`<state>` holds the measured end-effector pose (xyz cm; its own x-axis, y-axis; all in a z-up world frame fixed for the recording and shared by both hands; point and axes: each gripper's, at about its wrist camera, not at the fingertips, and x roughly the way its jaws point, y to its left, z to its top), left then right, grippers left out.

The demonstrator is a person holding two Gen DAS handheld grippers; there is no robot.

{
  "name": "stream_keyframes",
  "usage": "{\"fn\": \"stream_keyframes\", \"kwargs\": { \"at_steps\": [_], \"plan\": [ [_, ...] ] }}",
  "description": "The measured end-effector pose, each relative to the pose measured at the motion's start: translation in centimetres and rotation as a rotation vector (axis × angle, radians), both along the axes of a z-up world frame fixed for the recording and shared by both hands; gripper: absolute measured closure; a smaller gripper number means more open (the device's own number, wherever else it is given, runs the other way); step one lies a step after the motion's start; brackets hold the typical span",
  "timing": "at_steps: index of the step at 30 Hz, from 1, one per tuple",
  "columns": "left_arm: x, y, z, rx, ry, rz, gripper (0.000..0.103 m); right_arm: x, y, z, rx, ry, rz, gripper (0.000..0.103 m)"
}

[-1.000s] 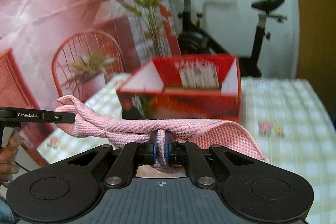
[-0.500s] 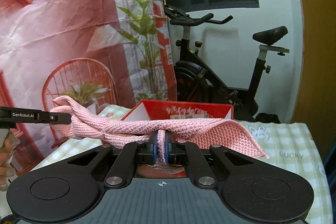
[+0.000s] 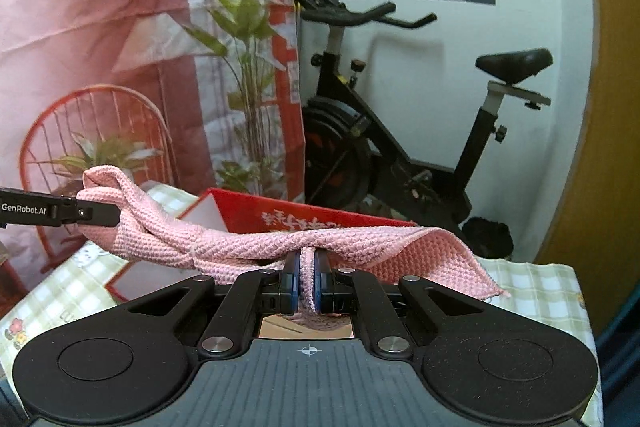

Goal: Organize soft objects
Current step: 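Lift the pink towel with both grippers and carry it over the red box, then lower the pink towel into the red box and open both grippers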

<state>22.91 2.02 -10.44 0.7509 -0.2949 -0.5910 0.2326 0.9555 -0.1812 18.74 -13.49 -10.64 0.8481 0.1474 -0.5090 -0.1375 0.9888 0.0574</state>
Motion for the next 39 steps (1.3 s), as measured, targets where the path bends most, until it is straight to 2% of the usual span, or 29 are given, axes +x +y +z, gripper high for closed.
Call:
{"fn": "stream_keyframes", "kwargs": {
  "at_steps": [14,28,32,33,35,37,39],
  "plan": [
    [5.5,-1.6,-3.8,0.131,0.147,-0.051,0.091,7.1,2.8,-4.6,-0.133,0.159,0.108,0.096],
    [8.9,-2.9,-5.8,0.183,0.194,-0.072,0.090,12.0,3.8,-7.6,-0.156,0.260,0.125,0.096],
    [9.5,-3.2,-6.0,0.166,0.199,-0.075,0.090,12.7,3.6,-8.1,-0.173,0.270,0.105,0.095],
    [9.6,-3.3,-6.0,0.164,0.196,-0.079,0.088,12.8,3.5,-8.1,-0.176,0.267,0.092,0.094],
    [9.7,-3.4,-5.8,0.167,0.187,-0.084,0.083,12.9,3.1,-7.9,-0.168,0.255,0.064,0.085],
    [9.6,-3.6,-5.4,0.165,0.170,-0.098,0.066,12.6,2.6,-7.6,-0.146,0.239,0.053,0.080],
    [9.3,-3.6,-4.8,0.160,0.143,-0.101,0.054,12.4,2.1,-7.3,-0.136,0.233,0.047,0.075]
  ]
}}
